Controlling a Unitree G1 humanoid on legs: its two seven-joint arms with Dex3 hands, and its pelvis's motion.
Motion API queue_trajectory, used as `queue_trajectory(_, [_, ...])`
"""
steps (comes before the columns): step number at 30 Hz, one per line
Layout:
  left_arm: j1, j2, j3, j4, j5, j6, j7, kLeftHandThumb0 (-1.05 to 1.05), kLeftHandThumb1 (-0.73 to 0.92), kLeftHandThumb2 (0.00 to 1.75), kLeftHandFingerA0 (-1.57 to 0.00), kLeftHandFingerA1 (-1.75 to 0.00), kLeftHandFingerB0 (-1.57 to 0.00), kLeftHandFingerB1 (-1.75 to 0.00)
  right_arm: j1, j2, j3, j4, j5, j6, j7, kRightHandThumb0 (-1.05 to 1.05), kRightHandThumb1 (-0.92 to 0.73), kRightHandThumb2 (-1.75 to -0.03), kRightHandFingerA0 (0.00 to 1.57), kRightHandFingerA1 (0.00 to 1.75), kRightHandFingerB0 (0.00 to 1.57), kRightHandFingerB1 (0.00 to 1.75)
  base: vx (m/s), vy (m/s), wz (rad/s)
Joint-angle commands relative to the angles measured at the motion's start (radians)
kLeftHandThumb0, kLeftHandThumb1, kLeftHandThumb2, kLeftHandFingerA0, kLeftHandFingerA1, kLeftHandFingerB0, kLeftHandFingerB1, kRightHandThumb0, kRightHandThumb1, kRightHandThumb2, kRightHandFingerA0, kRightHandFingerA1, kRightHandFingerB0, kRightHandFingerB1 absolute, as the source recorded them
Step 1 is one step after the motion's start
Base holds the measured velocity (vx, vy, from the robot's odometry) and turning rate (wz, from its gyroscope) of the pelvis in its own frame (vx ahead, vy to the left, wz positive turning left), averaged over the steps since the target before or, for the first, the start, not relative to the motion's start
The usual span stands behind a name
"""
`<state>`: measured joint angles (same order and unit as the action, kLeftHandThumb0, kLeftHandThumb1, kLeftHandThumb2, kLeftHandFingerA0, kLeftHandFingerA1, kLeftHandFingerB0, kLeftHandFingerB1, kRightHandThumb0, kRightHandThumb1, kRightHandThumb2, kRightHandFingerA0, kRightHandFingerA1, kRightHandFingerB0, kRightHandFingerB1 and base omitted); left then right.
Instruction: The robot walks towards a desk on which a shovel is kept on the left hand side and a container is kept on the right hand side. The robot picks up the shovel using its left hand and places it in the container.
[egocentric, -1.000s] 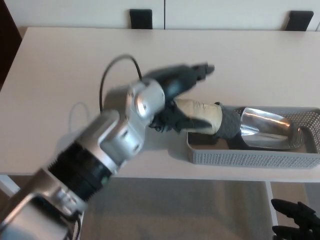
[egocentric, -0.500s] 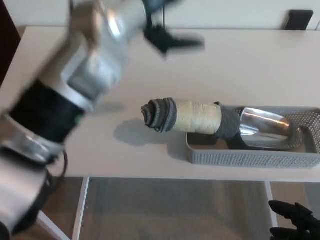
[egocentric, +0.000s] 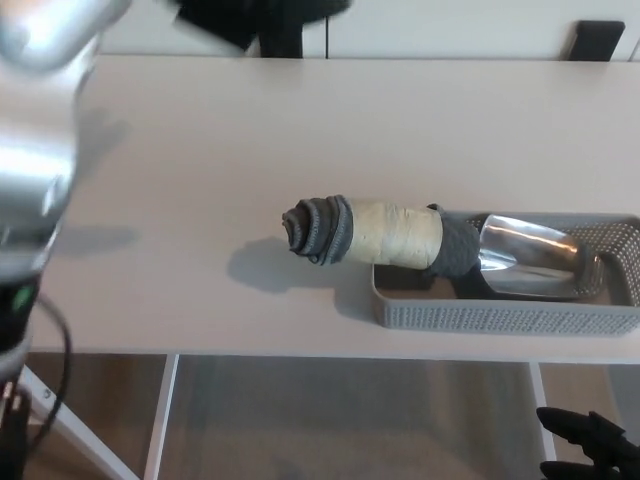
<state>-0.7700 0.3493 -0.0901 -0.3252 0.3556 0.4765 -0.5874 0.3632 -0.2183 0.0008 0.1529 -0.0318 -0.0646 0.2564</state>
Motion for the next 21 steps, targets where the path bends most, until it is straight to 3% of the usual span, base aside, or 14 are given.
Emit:
queue_trajectory(1, [1.017, -0.088, 0.776, -0.618, -0.749, -0.03, -0.443, -0.68, 0.41, 0.84, 0.0, -0.17, -0.04, -0.27, 0.042, -0.022, -0.026, 0.064, 0.016, -0.046, 0.008, -0.59, -0.77, -0.61, 0.36, 0.45, 0.21, 0.35, 0.0, 0.0, 0.0])
queue_trajectory(3, [1.181, -0.137, 0.799, -0.561, -0.843, -0.15, -0.496, -0.78, 0.44, 0.7, -0.06, -0.19, -0.1, -0.24, 0.037, -0.017, -0.03, 0.062, 0.018, -0.04, 0.0, -0.59, -0.77, -0.61, 0.36, 0.45, 0.21, 0.35, 0.0, 0.0, 0.0])
queue_trajectory(4, [1.267, -0.156, 0.828, -0.555, -0.866, -0.166, -0.532, -0.73, 0.44, 0.86, 0.0, -0.19, -0.11, -0.29, 0.038, -0.014, -0.033, 0.064, 0.024, -0.04, 0.002, -0.62, -0.62, -0.85, 0.28, 0.51, 0.18, 0.45, 0.0, 0.0, 0.0])
queue_trajectory(5, [1.359, -0.174, 0.859, -0.554, -0.887, -0.174, -0.57, -0.73, 0.44, 0.86, 0.0, -0.19, -0.11, -0.29, 0.039, -0.01, -0.037, 0.069, 0.031, -0.042, 0.004, -0.62, -0.62, -0.85, 0.28, 0.51, 0.18, 0.45, 0.0, 0.0, 0.0])
queue_trajectory(6, [1.444, -0.196, 0.887, -0.526, -0.927, -0.212, -0.615, -0.81, 0.44, 0.71, -0.08, -0.22, -0.11, -0.22, 0.039, -0.006, -0.041, 0.069, 0.04, -0.036, 0.006, -0.61, -0.62, -0.85, 0.28, 0.51, 0.18, 0.45, 0.0, 0.0, 0.0])
queue_trajectory(7, [1.509, -0.211, 0.918, -0.5, -0.948, -0.218, -0.656, -0.73, 0.45, 0.86, 0.0, -0.27, -0.15, -0.28, 0.038, -0.007, -0.041, 0.074, 0.04, -0.039, 0.007, -0.62, -0.62, -0.85, 0.27, 0.51, 0.17, 0.45, 0.0, 0.0, 0.0])
queue_trajectory(10, [1.633, -0.2, 1.002, -0.397, -1.002, -0.255, -0.817, -0.77, 0.44, 0.82, -0.07, -0.27, -0.1, -0.29, 0.034, -0.014, -0.045, 0.083, 0.034, -0.045, 0.003, -0.61, -0.62, -0.85, 0.27, 0.51, 0.16, 0.45, 0.0, 0.0, 0.0])
queue_trajectory(14, [1.68, -0.194, 1.017, -0.307, -1.026, -0.296, -0.889, -0.81, 0.52, 0.88, -0.05, -0.38, -0.11, -0.36, 0.032, -0.01, -0.056, 0.085, 0.04, -0.041, -0.005, -0.6, -0.62, -0.84, 0.28, 0.5, 0.19, 0.45, 0.0, 0.0, 0.0])
queue_trajectory(15, [1.699, -0.186, 1.01, -0.284, -1.01, -0.302, -0.903, -0.38, 0.16, 0.84, -0.01, -0.5, 0.0, -0.48, 0.033, -0.011, -0.06, 0.092, 0.044, -0.044, -0.004, -0.55, -0.74, -0.61, 0.34, 0.44, 0.22, 0.36, 0.0, 0.0, 0.0])
queue_trajectory(16, [1.717, -0.183, 1.002, -0.254, -0.995, -0.314, -0.919, -0.8, 0.54, 0.57, -0.13, -0.3, -0.14, -0.27, 0.033, -0.01, -0.063, 0.094, 0.048, -0.044, -0.001, -0.6, -0.61, -0.84, 0.27, 0.5, 0.18, 0.45, 0.0, 0.0, 0.0])
queue_trajectory(17, [1.729, -0.174, 0.986, -0.217, -0.972, -0.324, -0.934, -0.79, 0.5, 0.86, -0.01, -0.36, -0.13, -0.35, 0.035, -0.011, -0.062, 0.093, 0.042, -0.044, -0.007, -0.6, -0.61, -0.84, 0.27, 0.5, 0.18, 0.45, 0.0, 0.0, 0.0])
queue_trajectory(18, [1.739, -0.164, 0.96, -0.182, -0.938, -0.35, -0.937, -0.37, 0.21, 0.86, -0.01, -0.5, 0.0, -0.47, 0.042, -0.011, -0.065, 0.089, 0.042, -0.044, -0.009, -0.61, -0.61, -0.84, 0.27, 0.5, 0.19, 0.44, 0.0, 0.0, 0.0])
queue_trajectory(20, [1.749, -0.155, 0.941, -0.16, -0.914, -0.365, -0.935, -0.37, 0.21, 0.86, -0.01, -0.5, 0.0, -0.47, 0.049, -0.011, -0.068, 0.09, 0.045, -0.047, -0.008, -0.61, -0.61, -0.84, 0.27, 0.5, 0.19, 0.44, 0.0, 0.0, 0.0])
queue_trajectory(21, [1.754, -0.144, 0.904, -0.131, -0.86, -0.403, -0.91, -0.86, 0.54, 0.85, -0.07, -0.38, -0.09, -0.34, 0.055, -0.012, -0.069, 0.092, 0.043, -0.05, -0.008, -0.61, -0.61, -0.84, 0.27, 0.49, 0.18, 0.44, 0.0, 0.0, 0.0])
